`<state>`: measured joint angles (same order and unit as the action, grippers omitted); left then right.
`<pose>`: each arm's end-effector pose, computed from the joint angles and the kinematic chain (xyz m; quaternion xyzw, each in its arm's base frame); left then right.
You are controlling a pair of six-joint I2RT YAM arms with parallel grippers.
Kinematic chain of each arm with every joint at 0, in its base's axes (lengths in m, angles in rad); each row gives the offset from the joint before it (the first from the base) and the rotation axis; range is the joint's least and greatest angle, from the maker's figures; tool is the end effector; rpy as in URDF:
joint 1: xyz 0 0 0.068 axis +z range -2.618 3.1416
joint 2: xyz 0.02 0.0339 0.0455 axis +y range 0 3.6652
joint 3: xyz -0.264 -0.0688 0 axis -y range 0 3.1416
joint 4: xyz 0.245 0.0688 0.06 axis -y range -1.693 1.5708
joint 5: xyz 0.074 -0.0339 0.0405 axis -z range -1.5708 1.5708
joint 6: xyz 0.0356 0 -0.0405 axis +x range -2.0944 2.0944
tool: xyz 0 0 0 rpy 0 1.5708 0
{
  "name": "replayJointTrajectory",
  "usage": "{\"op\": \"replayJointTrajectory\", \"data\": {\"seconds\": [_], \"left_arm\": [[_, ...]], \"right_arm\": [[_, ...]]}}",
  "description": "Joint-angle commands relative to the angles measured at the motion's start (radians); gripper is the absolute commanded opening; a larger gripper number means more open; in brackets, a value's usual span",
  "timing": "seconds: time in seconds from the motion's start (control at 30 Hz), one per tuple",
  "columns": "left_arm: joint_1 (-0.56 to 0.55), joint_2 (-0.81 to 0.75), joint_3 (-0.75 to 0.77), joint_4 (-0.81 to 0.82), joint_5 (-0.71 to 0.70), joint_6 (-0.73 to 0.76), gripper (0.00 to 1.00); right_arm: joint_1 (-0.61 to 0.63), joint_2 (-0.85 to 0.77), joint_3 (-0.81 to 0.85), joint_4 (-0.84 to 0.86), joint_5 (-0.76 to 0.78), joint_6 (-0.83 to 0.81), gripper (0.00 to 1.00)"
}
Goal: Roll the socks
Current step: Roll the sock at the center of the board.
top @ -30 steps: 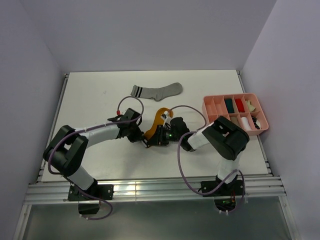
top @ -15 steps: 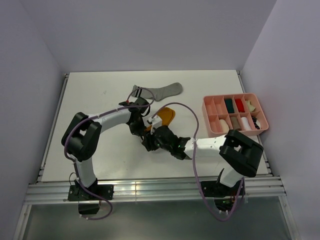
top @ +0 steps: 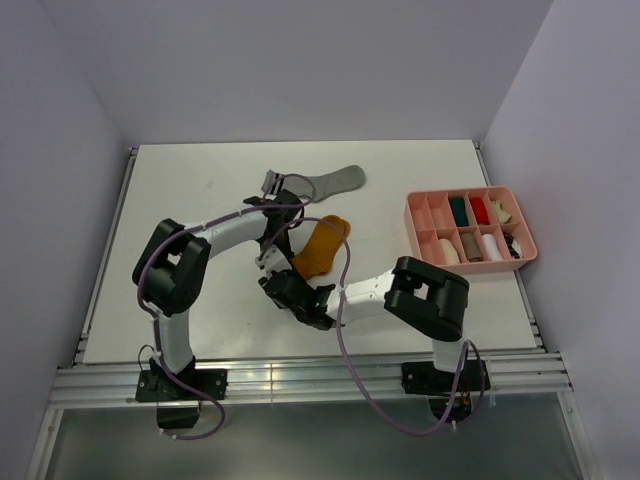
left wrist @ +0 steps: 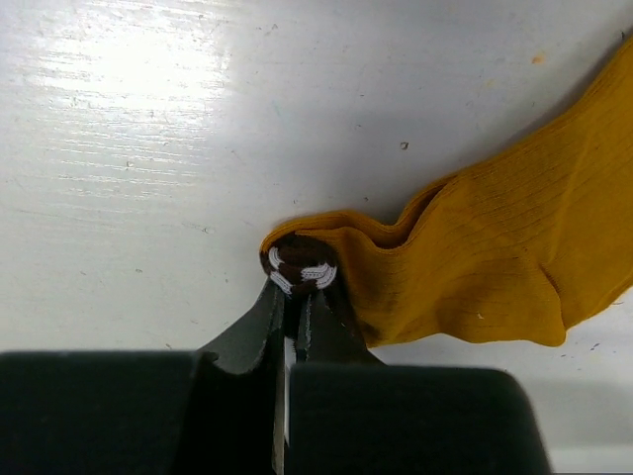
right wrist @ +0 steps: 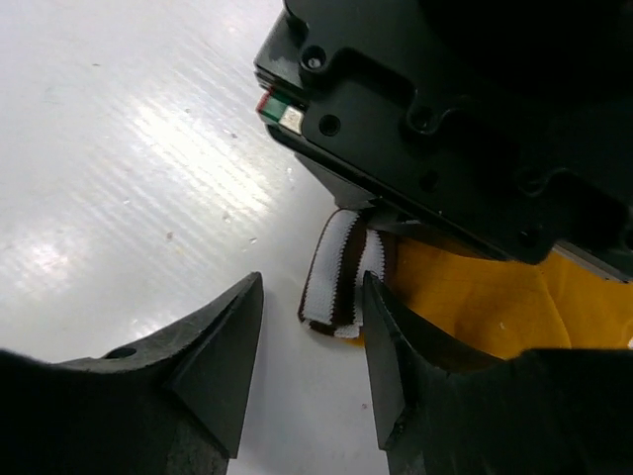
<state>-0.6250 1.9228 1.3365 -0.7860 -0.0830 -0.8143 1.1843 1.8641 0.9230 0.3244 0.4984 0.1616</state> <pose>0.3017 -0.2140 0.1684 -0.0981 0.9894 -0.0342 0.1017 0.1571 0.3409 0.1427 -0.3225 0.8062 0.1060 0.4845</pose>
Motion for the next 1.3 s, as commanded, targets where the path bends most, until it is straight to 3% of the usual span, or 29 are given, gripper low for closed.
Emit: {"op": "replayJointTrajectory", "data": {"seconds": [0.0, 0.17, 0.2, 0.27, 0.3, 0.33, 0.5, 0.77, 0.87, 0.97, 1.27], "left_arm": [[0.001, 0.030, 0.016, -0.045, 0.025, 0.041, 0.00], [0.001, 0.033, 0.020, -0.045, 0.034, 0.044, 0.00], [0.001, 0.033, 0.018, -0.044, 0.032, 0.043, 0.00], [0.002, 0.024, 0.012, -0.039, 0.029, 0.038, 0.00], [0.005, 0.013, 0.001, -0.029, 0.029, 0.034, 0.01], [0.007, 0.005, -0.006, -0.021, 0.031, 0.023, 0.01], [0.048, -0.079, -0.068, 0.033, 0.039, -0.022, 0.10], [0.130, -0.189, -0.187, 0.131, 0.068, -0.089, 0.16], [0.131, -0.237, -0.239, 0.184, 0.074, -0.129, 0.23], [0.136, -0.292, -0.286, 0.226, 0.074, -0.172, 0.42], [0.134, -0.404, -0.388, 0.340, 0.097, -0.235, 0.43]], "right_arm": [[0.005, 0.032, 0.053, -0.010, 0.094, -0.043, 0.52], [0.005, 0.096, 0.076, -0.030, 0.094, -0.037, 0.40], [0.005, 0.104, 0.073, -0.033, 0.095, -0.030, 0.29], [0.006, 0.103, 0.053, -0.033, 0.092, -0.011, 0.17], [0.005, 0.098, 0.042, -0.028, 0.080, -0.005, 0.03], [0.003, 0.086, 0.031, -0.027, 0.071, 0.001, 0.00], [-0.023, 0.011, -0.059, 0.005, -0.065, 0.098, 0.00], [-0.136, -0.112, -0.156, 0.071, -0.429, 0.269, 0.00], [-0.189, -0.126, -0.202, 0.122, -0.544, 0.343, 0.00], [-0.238, -0.135, -0.257, 0.177, -0.616, 0.421, 0.00], [-0.324, -0.097, -0.420, 0.415, -0.779, 0.664, 0.00]]}}
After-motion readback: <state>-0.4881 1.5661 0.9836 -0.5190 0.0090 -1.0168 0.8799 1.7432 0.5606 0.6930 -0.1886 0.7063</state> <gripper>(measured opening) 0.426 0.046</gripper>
